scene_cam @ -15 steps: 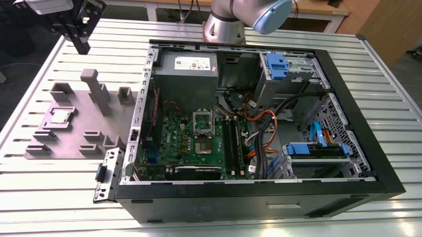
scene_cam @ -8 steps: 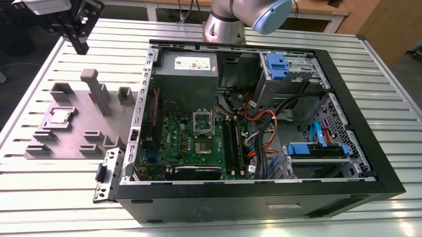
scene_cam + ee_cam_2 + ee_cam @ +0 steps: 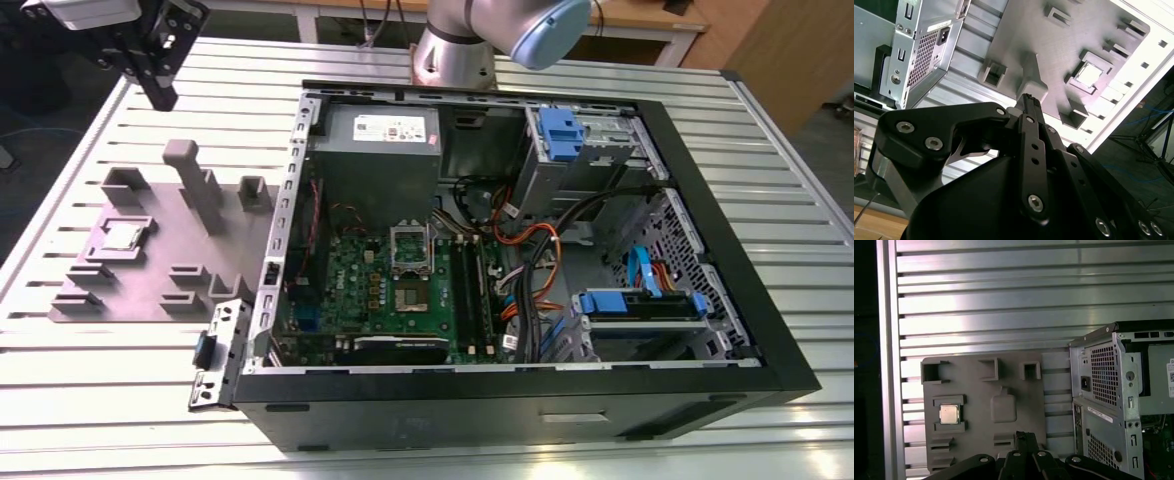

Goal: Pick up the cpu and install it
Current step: 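Reach for the cpu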

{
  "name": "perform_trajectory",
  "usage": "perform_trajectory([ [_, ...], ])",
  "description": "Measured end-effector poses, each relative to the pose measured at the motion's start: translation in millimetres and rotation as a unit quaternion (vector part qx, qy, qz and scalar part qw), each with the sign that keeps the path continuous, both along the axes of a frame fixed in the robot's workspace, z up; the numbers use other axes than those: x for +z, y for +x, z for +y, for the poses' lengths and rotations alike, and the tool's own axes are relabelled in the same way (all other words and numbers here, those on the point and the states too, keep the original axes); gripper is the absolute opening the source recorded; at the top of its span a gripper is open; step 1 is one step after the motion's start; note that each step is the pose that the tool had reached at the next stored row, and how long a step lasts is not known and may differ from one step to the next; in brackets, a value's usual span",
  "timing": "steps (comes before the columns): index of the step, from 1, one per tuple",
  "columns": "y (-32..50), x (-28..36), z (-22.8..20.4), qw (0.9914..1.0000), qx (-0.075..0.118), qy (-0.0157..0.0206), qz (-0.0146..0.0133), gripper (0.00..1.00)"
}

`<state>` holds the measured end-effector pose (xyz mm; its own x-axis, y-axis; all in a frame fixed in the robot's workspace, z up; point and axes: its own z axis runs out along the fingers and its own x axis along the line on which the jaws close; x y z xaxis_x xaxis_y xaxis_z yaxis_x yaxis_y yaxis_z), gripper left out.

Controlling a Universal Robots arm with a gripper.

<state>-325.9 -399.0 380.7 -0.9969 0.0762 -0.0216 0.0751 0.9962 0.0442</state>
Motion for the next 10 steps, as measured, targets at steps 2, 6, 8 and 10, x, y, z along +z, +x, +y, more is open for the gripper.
perform_trajectory([
  [2, -2.0, -0.7, 0.0, 1.0, 0.0, 0.0, 0.0001, 0.11],
  [6, -2.7, -0.8, 0.0, 1.0, 0.0, 0.0, 0.0001, 0.11],
  [8, -3.0, -0.9, 0.0, 1.0, 0.0, 0.0, 0.0001, 0.11],
  [10, -3.4, -1.0, 0.0, 1.0, 0.0, 0.0, 0.0001, 0.11],
])
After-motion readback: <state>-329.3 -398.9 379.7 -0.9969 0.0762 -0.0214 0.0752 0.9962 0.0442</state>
